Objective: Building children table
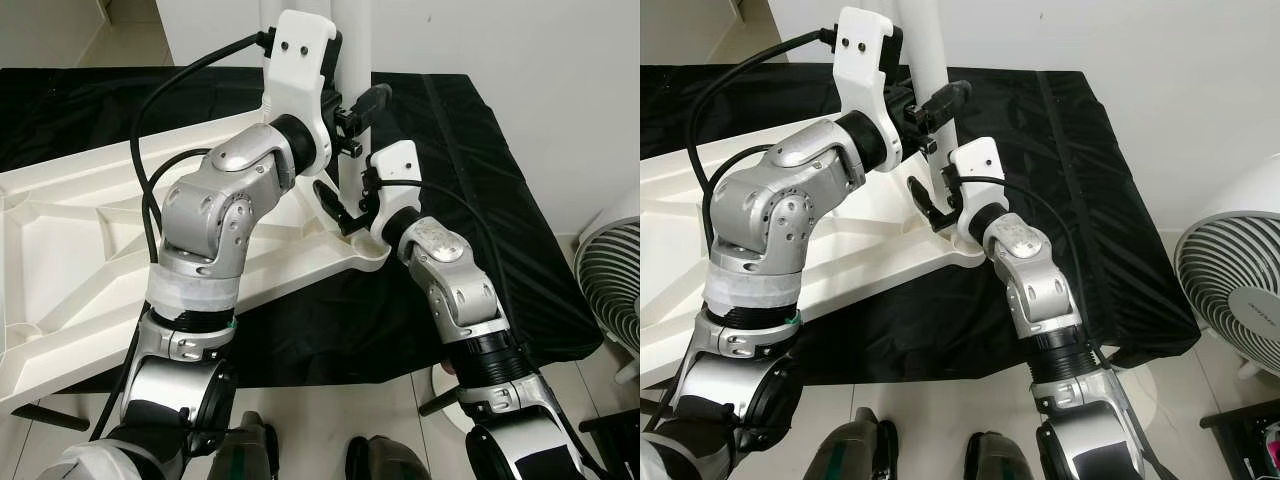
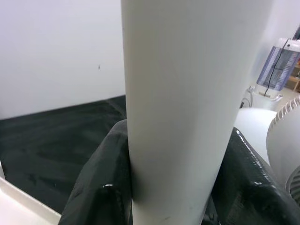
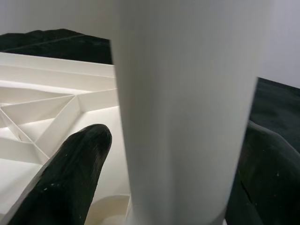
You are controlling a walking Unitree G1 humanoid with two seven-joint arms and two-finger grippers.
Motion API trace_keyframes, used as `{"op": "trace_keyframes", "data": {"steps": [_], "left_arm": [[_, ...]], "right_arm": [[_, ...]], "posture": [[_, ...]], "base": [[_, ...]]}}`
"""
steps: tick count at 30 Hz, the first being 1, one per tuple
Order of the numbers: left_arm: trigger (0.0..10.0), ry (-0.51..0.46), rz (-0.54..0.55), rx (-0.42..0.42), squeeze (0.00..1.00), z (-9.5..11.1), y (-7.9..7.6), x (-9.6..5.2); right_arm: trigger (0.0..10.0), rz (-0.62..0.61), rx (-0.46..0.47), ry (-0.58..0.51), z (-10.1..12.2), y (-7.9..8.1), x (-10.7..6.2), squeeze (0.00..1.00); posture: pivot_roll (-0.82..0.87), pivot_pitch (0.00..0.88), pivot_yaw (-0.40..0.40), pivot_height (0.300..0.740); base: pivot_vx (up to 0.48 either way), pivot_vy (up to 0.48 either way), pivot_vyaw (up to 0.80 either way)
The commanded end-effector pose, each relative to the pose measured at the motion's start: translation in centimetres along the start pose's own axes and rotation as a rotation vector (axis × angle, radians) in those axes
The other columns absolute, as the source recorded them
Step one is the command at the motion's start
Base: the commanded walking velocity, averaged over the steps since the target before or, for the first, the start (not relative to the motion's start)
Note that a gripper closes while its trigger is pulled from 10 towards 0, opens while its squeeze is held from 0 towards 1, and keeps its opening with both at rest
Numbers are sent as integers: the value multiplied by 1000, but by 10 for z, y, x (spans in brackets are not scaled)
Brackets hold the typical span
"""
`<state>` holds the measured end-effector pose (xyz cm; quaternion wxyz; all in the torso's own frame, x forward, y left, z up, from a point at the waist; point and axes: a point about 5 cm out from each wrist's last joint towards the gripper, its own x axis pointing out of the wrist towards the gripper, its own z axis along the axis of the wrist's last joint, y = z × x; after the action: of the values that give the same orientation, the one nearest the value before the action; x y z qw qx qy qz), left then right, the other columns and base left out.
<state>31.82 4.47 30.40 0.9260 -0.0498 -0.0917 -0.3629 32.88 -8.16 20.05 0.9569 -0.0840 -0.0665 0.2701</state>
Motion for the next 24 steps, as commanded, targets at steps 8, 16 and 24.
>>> {"op": "trace_keyframes", "data": {"steps": [8,16,24], "left_arm": [[10000,-101,47,30,0,17,-1,0],[10000,-111,37,31,0,17,-5,2],[10000,-111,17,33,0,15,-10,3]], "right_arm": [[10000,-16,-29,32,-7,5,4,0],[10000,-58,-57,3,-1,-3,9,0],[10000,-81,-65,-26,10,-11,11,0]], "posture": [[35,35,-19,740],[35,27,-23,740],[33,20,-24,740]], "base": [[0,0,0],[0,0,0],[0,0,0]]}}
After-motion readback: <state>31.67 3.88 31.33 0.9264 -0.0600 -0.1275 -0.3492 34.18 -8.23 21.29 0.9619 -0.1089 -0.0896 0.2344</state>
